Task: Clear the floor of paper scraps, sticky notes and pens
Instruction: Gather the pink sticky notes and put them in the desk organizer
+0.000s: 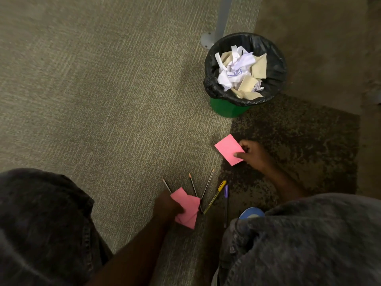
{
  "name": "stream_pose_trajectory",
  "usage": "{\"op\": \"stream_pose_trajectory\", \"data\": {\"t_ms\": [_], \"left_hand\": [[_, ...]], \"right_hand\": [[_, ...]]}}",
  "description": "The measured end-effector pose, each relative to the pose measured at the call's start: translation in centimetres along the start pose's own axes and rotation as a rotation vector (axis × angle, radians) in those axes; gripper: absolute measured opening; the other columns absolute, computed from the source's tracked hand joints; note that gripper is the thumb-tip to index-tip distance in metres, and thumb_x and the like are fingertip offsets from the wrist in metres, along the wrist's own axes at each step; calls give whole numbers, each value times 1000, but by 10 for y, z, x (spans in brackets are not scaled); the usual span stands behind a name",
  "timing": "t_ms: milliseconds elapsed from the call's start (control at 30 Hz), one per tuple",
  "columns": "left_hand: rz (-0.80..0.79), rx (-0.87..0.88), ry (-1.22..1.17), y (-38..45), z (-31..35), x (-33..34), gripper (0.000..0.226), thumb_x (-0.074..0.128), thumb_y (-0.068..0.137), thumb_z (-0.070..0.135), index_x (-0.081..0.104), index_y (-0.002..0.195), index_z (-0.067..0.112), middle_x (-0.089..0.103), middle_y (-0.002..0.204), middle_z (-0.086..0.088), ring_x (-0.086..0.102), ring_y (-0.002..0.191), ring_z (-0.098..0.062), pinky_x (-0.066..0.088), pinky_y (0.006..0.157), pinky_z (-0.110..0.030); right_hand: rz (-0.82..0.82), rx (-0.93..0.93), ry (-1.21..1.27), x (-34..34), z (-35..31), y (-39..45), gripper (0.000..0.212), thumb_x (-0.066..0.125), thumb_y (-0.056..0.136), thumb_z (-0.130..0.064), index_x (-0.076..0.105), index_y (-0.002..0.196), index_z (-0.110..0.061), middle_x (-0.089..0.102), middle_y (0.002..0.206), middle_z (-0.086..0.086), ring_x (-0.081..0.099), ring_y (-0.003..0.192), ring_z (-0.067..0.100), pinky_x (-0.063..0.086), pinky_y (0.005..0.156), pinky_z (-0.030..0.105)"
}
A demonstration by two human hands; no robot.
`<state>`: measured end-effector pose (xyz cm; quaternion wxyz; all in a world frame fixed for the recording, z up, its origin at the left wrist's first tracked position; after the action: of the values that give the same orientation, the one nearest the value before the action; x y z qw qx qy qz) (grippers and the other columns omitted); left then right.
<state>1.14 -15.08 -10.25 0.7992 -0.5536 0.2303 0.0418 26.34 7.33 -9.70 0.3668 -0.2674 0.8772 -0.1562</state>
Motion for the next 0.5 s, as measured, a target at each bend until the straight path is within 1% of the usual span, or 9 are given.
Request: {"op": "stream_pose_trajectory", "data": {"t_ms": [67,100,167,200,233,300,367,433,500], "left_hand": [[-57,-42,-121,1,9,-8,52,91,54,4,68,100,-6,71,99,-22,69,88,-30,55,67,-36],[-65,-46,-156,1,16,-12,44,91,53,2,68,90,-5,71,88,-21,68,76,-26,52,57,-32],[-52,-28,-183,4,31,-22,35,93,51,3,65,72,1,66,67,-14,59,50,-18,42,41,-22],[-34,-10,-186,4,40,-28,35,93,48,6,65,69,2,66,64,-14,58,45,-16,41,40,-21],[-6,18,-181,3,49,-34,38,94,45,10,67,69,-1,68,67,-17,60,48,-17,44,44,-23],[65,75,-133,-2,71,-49,48,95,44,16,70,78,-6,71,77,-22,66,63,-24,50,56,-33],[132,94,-90,-14,92,-66,51,95,50,19,68,87,-4,72,84,-18,69,73,-26,55,63,-36],[152,99,-70,-31,114,-83,51,93,56,20,67,94,-4,72,88,-18,72,81,-31,59,70,-40],[155,114,-48,-51,135,-99,44,87,62,20,69,94,-5,72,87,-21,72,83,-34,59,71,-39]], "right_hand": [[-36,-49,21,-10,-12,-4,21,72,87,-4,60,77,-18,59,66,-7,52,61,3,40,58,28],[-61,-68,10,-17,-18,-5,18,70,89,-4,63,80,-18,59,67,-8,52,59,-2,40,56,24],[-122,-78,-19,-31,-28,-6,7,66,92,-3,68,90,-10,64,72,0,55,60,3,43,52,23],[-156,-73,-35,-40,-33,-5,5,65,93,-3,69,94,-7,66,76,4,57,61,7,45,50,24],[-182,-67,-54,-49,-38,-6,6,64,93,-3,69,96,-7,67,79,4,58,62,8,46,48,23],[-192,-53,-84,-70,-47,-9,8,66,92,-5,70,95,-11,70,82,-1,61,61,4,49,45,20],[-178,-38,-86,-90,-56,-16,6,68,91,-7,71,95,-11,73,83,0,64,62,6,50,44,19],[-170,-26,-98,-108,-67,-24,5,70,90,-11,71,95,-12,74,87,6,65,60,9,50,44,20],[-180,-15,-129,-127,-81,-36,2,71,90,-16,70,90,-17,75,87,8,63,52,7,50,43,20]]}}
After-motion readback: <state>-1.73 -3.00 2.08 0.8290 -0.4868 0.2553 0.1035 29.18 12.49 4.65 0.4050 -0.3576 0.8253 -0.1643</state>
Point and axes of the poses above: each hand's wrist, its own y-axis towards the middle knuckle, its own x-axis out of the palm, z = x × y, the point moved 3 cm from there along y, towards the middle knuckle
